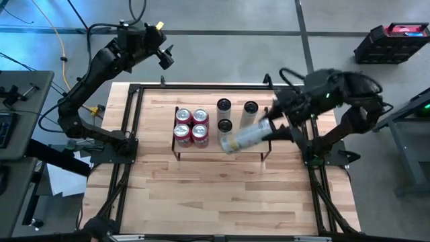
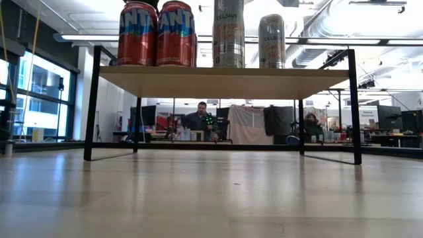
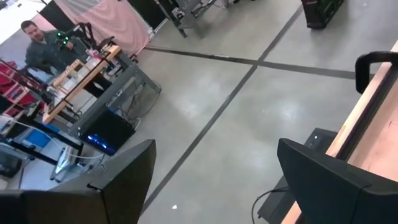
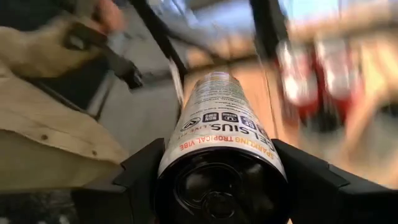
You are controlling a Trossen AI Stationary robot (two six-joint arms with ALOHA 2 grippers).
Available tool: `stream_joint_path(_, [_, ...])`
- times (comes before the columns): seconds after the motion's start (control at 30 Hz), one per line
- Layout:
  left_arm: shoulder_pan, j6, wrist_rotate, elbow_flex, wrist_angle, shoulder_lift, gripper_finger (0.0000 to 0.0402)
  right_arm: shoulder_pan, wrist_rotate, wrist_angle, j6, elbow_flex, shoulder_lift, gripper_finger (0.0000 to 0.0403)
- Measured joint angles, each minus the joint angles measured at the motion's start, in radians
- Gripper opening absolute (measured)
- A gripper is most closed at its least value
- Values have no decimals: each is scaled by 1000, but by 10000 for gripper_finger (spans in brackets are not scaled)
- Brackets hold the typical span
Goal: Place canned beverage on shelf
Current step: Put the white yellow soda can on the shelf aligned with the other white yellow soda can
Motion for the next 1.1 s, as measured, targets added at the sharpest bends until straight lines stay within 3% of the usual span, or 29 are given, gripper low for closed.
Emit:
stream_joint_path(0.2, [-5,-22,4,0,-14,0,328,59,107,-286,384,-1,33,249])
stream_joint_path(0.37, [-18,-48,19,0,-14,0,327,83,110,-234,541,-27,65,249])
stream_joint_path(0.5, [-20,-61,43,0,-29,0,327,81,110,-270,583,-33,121,249])
stream_joint_path(0.7, [-20,-61,43,-1,-132,0,327,106,26,-271,598,-33,156,249])
stream_joint_path(1.1, [-27,-86,106,-3,-200,1,328,41,49,-270,572,-231,155,249])
